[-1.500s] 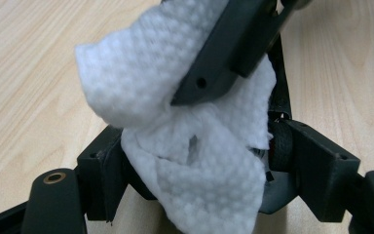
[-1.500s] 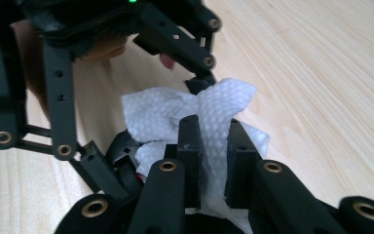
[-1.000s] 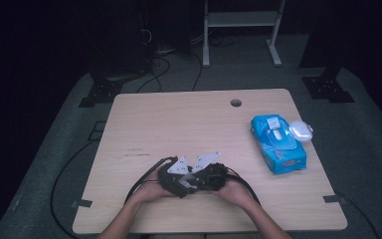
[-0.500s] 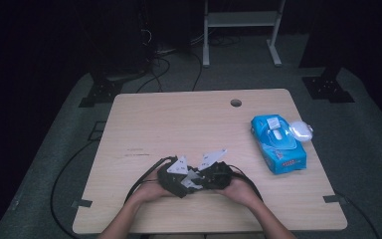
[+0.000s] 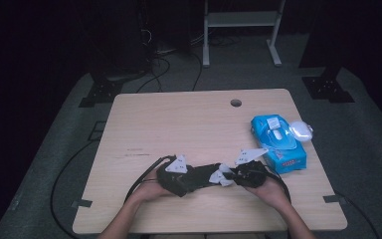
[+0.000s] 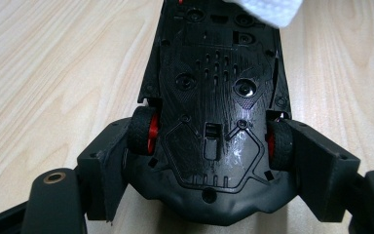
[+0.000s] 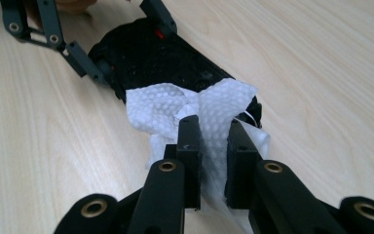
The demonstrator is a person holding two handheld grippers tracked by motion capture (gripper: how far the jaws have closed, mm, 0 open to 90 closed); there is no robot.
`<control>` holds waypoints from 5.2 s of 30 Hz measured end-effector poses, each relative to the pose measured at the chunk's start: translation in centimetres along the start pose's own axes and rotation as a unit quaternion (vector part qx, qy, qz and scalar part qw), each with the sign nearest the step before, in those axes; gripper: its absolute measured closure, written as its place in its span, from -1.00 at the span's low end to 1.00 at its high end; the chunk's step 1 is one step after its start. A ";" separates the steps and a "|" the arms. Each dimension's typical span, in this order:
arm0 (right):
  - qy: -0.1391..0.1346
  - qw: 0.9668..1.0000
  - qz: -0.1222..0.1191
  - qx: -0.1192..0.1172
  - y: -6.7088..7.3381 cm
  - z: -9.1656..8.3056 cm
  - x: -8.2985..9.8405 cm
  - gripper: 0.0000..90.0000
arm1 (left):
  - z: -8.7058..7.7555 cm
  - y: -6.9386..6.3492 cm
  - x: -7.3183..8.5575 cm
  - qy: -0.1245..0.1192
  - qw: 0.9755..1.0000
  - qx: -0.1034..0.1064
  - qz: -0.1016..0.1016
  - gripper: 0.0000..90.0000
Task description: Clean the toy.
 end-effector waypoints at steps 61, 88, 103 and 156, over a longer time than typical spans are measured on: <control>-0.028 0.998 -0.008 -0.048 2.4 0.9 0.1 0.78 | -1.9 1.2 0.7 -0.031 0.995 0.042 -0.089 -0.54; 0.034 0.998 -0.046 -0.038 2.8 2.3 -3.4 0.77 | -0.6 1.0 1.1 0.000 0.999 0.003 -0.036 -0.43; 0.045 0.992 -0.089 -0.072 5.9 6.0 -8.1 0.77 | -0.6 0.9 1.1 0.000 0.999 0.004 -0.035 -0.39; -0.036 0.999 -0.024 -0.028 2.7 0.5 1.0 0.80 | -0.5 2.0 0.3 -0.020 0.972 0.118 -0.201 -0.37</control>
Point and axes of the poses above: each handheld gripper's, and its own axes: z roughly forward along the jaws, x roughly out of its underside, y roughly to its left, the point moved 10 cm from there along z, roughly forward along the jaws, and after that the axes turned 12 degrees about y, right-handed, at the moved point
